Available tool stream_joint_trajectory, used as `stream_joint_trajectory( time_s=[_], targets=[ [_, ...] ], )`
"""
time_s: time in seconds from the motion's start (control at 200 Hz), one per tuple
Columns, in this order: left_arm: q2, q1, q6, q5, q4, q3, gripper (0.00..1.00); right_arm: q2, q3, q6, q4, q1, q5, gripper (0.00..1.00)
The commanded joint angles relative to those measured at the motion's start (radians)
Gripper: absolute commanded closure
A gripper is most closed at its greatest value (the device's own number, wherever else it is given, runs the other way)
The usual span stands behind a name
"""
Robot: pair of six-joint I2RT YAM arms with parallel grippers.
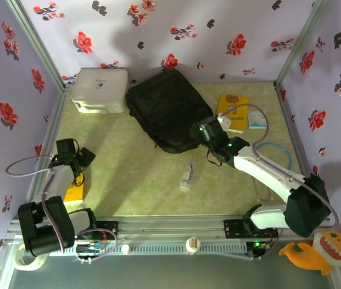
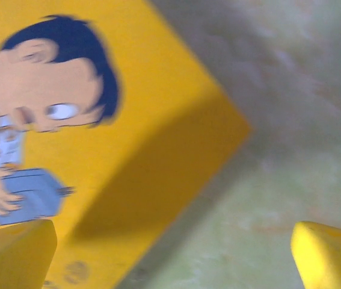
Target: Pack books, pencil case, and school supplies into a backpack
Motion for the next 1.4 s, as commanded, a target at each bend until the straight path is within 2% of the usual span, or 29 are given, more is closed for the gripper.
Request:
stream_joint_trajectory(
  time_s=[0.0, 0.18, 0.43, 0.63, 0.885, 0.99, 1.085, 1.245, 1.395],
  targets=[
    [-0.005, 0.021, -0.043, -0.046, -0.009, -0.033, 0.0, 0.04, 0.06, -0.026, 0.007, 0.026, 0.047, 0.09],
    [0.024, 0.028, -0.041, -0.046, 0.002, -0.05, 0.0, 0.091, 0.085, -0.018, 0.014, 0.036, 0.028, 0.09],
    [0.066, -0.005, -0.046, 0.095, 0.05, -0.052, 0.03, 0.119, 0.092, -0.003, 0.02, 0.04, 0.019, 0.09],
    [0.057, -0.19, -0.147, 0.113, 0.068, -0.035, 0.03, 0.144, 0.104, 0.005, 0.023, 0.044, 0.006, 0.1],
    [0.131, -0.466, -0.325, 0.114, 0.192, -0.021, 0.03, 0.176, 0.131, 0.003, 0.023, 0.058, -0.014, 0.1],
    [0.202, -0.568, -0.334, 0.142, 0.229, 0.034, 0.03, 0.194, 0.139, 0.001, 0.027, 0.065, -0.031, 0.1],
    [0.273, -0.622, -0.299, 0.198, 0.229, 0.108, 0.03, 0.211, 0.15, 0.002, 0.029, 0.075, -0.031, 0.1],
    [0.318, -0.626, -0.201, 0.304, 0.191, 0.212, 0.02, 0.249, 0.177, -0.018, 0.044, 0.1, -0.107, 0.13],
    [0.244, -0.565, -0.072, 0.304, 0.05, 0.291, 0.0, 0.308, 0.232, -0.055, 0.057, 0.14, -0.164, 0.14]
  ],
)
